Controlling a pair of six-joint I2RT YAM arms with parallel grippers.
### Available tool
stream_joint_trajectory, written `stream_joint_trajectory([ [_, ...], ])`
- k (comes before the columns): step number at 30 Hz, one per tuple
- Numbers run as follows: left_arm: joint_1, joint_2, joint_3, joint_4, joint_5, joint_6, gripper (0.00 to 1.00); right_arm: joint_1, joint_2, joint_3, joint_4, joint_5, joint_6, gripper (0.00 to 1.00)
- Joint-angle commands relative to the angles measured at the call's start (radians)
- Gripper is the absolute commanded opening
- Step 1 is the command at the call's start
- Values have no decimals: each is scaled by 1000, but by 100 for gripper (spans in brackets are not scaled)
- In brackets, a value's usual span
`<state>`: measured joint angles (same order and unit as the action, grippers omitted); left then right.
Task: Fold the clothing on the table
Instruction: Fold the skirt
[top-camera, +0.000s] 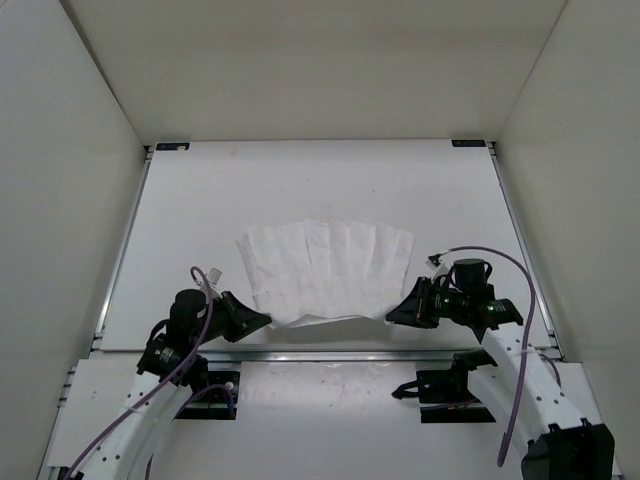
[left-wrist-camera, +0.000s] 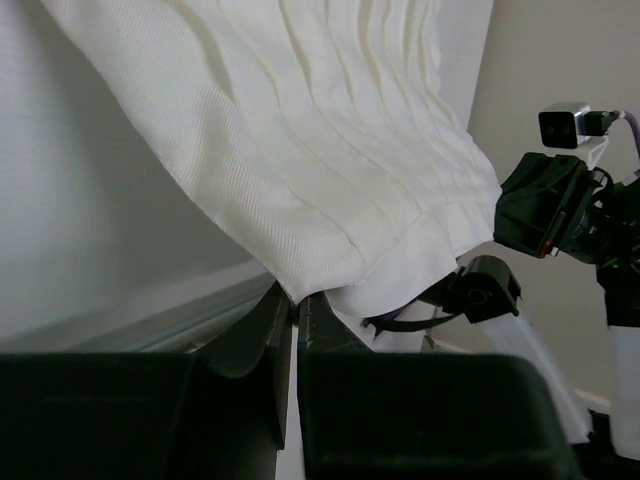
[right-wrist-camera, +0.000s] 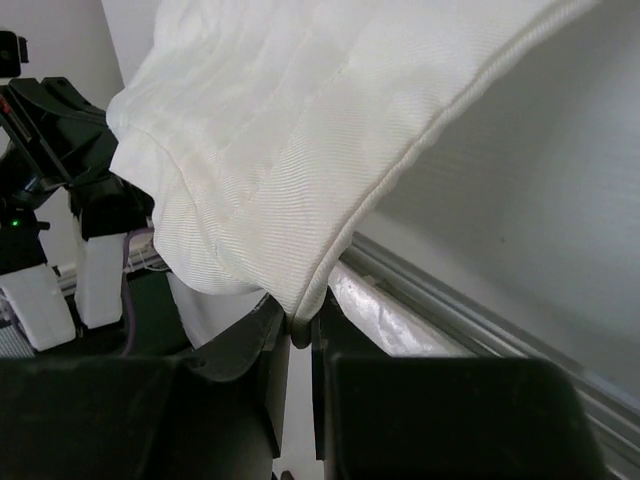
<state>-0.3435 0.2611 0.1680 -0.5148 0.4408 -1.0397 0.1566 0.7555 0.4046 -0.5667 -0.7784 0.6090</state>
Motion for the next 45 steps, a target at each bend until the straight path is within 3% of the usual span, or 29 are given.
stream_joint_trajectory([
  [1, 6, -60, 97, -187, -28, -25, 0, -8, -119, 16, -163, 24, -12, 0],
  [6, 15, -5, 179, -140, 39, -48, 0, -17, -203, 39, -240, -65, 21, 0],
  [13, 69, 165, 219, 48, 54, -51, 0, -84, -190, 77, -60, -113, 136, 0],
  [17, 130, 240, 167, 211, 85, -83, 0, -135, -64, 63, 196, -127, 202, 0],
  [22, 185, 436, 227, 343, 39, -45, 0, -213, 114, 112, 371, -99, 235, 0],
  [26, 247, 643, 272, 448, 6, 7, 0, -249, 273, 155, 470, -39, 235, 0],
  [32, 265, 1017, 407, 614, -14, 29, 0, -227, 607, 391, 530, 14, 166, 0],
  [33, 265, 1093, 451, 640, -14, 35, 3, -218, 649, 423, 536, 13, 158, 0],
  [34, 268, 1130, 505, 663, -17, 47, 22, -210, 738, 495, 534, 5, 129, 0],
  [35, 284, 1203, 533, 674, 4, 46, 33, -201, 818, 573, 534, 13, 100, 0],
  [36, 299, 1266, 586, 709, 19, 41, 50, -197, 846, 601, 538, 42, 86, 9],
  [38, 322, 1332, 662, 755, 70, 38, 56, -195, 901, 657, 583, 80, 63, 29],
  [41, 331, 1359, 766, 696, 119, 56, 62, -204, 866, 643, 568, 184, 37, 47],
  [45, 287, 1233, 643, 677, 82, 84, 62, -209, 792, 594, 496, 263, -72, 66],
])
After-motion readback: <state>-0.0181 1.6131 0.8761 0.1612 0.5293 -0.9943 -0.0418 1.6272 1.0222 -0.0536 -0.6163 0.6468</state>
